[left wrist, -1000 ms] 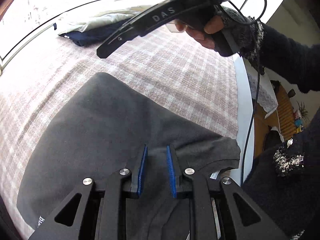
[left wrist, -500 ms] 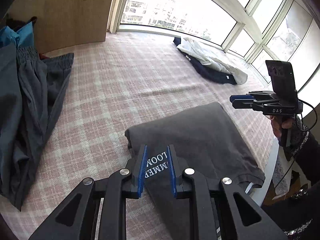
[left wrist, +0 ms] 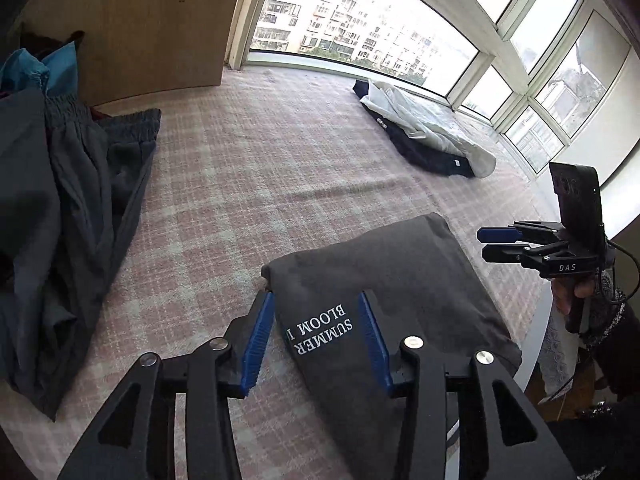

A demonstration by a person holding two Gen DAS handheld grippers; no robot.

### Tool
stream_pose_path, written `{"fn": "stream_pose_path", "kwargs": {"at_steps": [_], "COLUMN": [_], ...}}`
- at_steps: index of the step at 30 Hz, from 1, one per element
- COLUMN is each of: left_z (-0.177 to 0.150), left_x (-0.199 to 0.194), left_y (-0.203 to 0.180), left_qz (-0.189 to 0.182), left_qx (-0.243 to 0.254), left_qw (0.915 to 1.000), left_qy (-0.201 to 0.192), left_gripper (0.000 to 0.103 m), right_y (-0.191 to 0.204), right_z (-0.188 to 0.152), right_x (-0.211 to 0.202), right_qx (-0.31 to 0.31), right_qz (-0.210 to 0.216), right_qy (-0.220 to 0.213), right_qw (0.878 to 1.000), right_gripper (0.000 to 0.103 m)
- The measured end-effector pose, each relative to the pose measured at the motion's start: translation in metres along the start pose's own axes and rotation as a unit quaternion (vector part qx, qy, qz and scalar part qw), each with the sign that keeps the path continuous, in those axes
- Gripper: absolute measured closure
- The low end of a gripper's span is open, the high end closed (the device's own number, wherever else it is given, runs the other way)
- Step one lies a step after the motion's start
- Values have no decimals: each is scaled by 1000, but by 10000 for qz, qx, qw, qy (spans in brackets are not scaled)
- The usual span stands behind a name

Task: Fold clothes

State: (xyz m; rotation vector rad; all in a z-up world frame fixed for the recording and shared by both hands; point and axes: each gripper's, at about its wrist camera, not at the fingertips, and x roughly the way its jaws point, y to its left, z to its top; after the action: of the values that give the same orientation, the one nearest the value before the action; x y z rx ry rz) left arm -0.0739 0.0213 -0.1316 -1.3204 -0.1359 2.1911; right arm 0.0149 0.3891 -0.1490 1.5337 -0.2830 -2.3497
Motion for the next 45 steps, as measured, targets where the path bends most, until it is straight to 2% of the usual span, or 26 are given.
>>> {"fn": "stream_pose_path", "kwargs": {"at_steps": [1,4,6,7,10,14,19,22,27,30,33,35,36,37,38,40,41,42,44,45], "left_z": [-9,-39,-55,-61,-69,-72,-70,-69,-71,-73,-74,-75,-75,-75,-76,-77,-77,-78,-76,-75], "left_x": [-6,-10,-7,-4,5,12,24,32,44,44,42,42,43,44,45,46,46,46,46,46], "left_y": [2,12,15,12,-3,-17,-25,-28,-36,-39,-38,-39,-41,-44,-47,-50,-50,-49,-47,-45], "left_qz": [18,134,197,255,429,346,573,808,779,758,608,525,536,508,525,582,545,503,386,310], "left_qx": [-168,-909,-1341,-1384,-1284,-1241,-1105,-1038,-917,-875,-942,-899,-813,-710,-603,-397,-380,-367,-383,-410], "left_qw": [9999,9955,9902,9894,9890,9894,9899,9887,9891,9897,9901,9907,9912,9921,9929,9938,9940,9942,9942,9941], "left_qy": [37,211,325,365,589,668,686,712,850,839,846,878,892,896,883,858,865,872,924,950], "left_gripper": [48,48,50,50,50,49,49,49,48,44,42,43,45,55,61,70,72,79,83,85], "right_y": [-4,-12,-10,-6,10,19,8,7,16,19,23,27,28,28,27,25,24,23,22,21], "right_z": [-8,-26,-31,-32,-34,-36,-38,-41,-48,-52,-54,-54,-53,-53,-52,-50,-49,-49,-46,-45], "right_x": [-1,-1,0,1,6,15,19,25,30,32,34,35,36,37,38,40,41,41,38,37], "right_qx": [192,768,1063,1059,760,564,813,798,602,478,296,147,98,84,81,140,206,246,378,468], "right_qz": [-57,-103,-435,-620,-1039,-1072,-705,-653,-700,-635,-453,-346,-268,-193,-135,60,162,229,466,543], "right_qy": [3,27,39,54,134,245,66,38,-82,-110,-38,22,46,77,112,187,229,270,362,368], "right_qw": [9998,9970,9934,9924,9916,9923,9942,9947,9957,9968,9985,9993,9996,9997,9998,9997,9994,9991,9975,9967], "right_gripper": [48,48,48,48,48,48,48,46,42,41,41,47,53,58,59,70,72,74,84,84]}}
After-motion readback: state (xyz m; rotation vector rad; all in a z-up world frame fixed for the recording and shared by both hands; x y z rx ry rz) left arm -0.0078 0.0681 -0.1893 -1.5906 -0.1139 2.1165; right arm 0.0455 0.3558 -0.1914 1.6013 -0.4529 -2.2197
